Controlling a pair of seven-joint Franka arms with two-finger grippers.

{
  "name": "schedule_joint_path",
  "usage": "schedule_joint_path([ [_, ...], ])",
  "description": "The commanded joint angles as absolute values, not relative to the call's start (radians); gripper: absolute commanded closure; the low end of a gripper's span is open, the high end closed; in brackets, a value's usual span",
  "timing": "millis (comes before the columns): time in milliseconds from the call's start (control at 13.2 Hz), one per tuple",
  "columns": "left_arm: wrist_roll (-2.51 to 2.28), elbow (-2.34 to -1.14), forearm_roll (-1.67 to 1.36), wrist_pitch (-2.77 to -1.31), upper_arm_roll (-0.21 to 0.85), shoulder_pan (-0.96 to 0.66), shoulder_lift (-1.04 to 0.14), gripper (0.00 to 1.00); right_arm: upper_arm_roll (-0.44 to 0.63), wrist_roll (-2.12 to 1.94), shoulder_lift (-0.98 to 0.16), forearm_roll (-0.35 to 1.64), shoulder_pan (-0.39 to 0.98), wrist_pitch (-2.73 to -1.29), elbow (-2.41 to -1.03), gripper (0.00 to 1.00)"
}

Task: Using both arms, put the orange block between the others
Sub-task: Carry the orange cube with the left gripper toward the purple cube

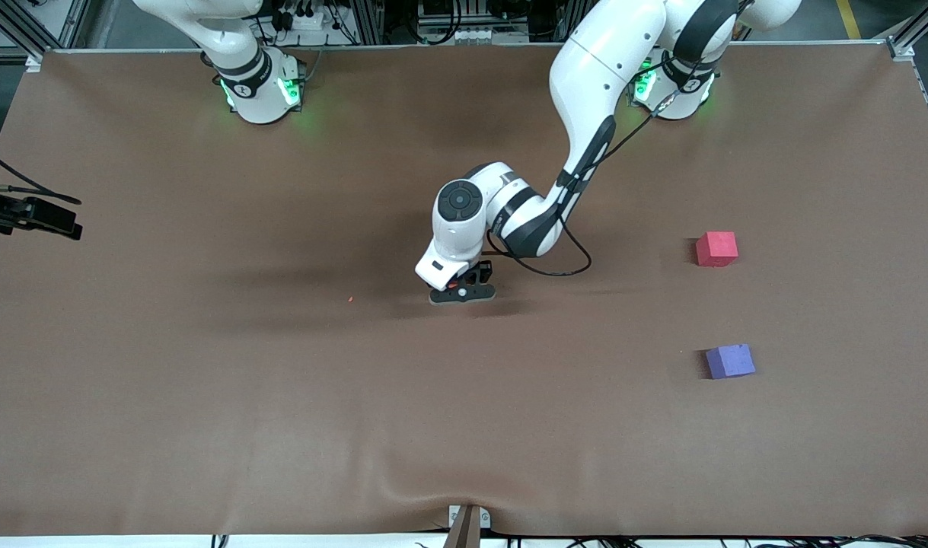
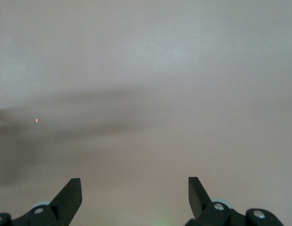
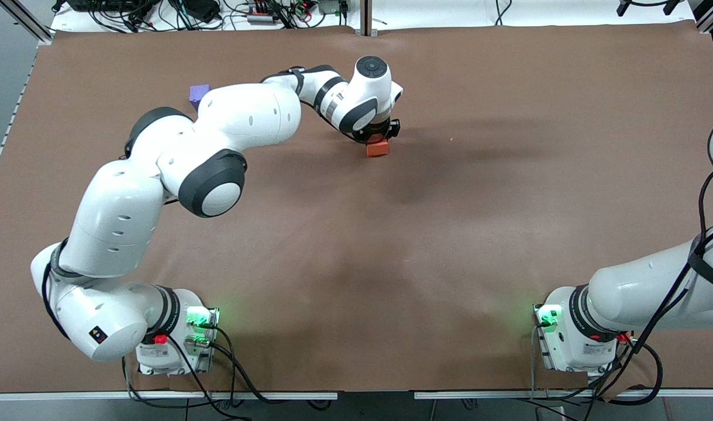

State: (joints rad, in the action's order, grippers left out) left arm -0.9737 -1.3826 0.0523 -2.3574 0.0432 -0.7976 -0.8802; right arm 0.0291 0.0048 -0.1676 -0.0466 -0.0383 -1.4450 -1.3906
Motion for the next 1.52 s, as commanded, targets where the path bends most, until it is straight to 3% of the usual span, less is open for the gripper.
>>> schedule_joint_path([
  [0,-1.012,-1.362,0.075,-2.349,0.028,-0.792,-0.844,1.00,0.034,0.012,-0.149,-0.061,-0.011,-1.437,-1.408,0.00],
  [531,-0.990,-1.420,0.074,-2.057,0.034,-0.602,-0.625,1.00,0.041,0.011,-0.147,-0.060,0.005,-1.414,-1.407,0.00],
  [986,-0.734,-1.650,0.072,-2.043,0.038,-0.431,-0.457,1.00,0.041,0.011,-0.143,0.004,0.000,-1.365,-1.404,0.00],
  [1441,-0.384,-1.769,0.078,-2.057,0.038,-0.181,-0.449,1.00,0.041,0.011,-0.147,0.015,-0.003,-1.358,-1.396,0.00],
])
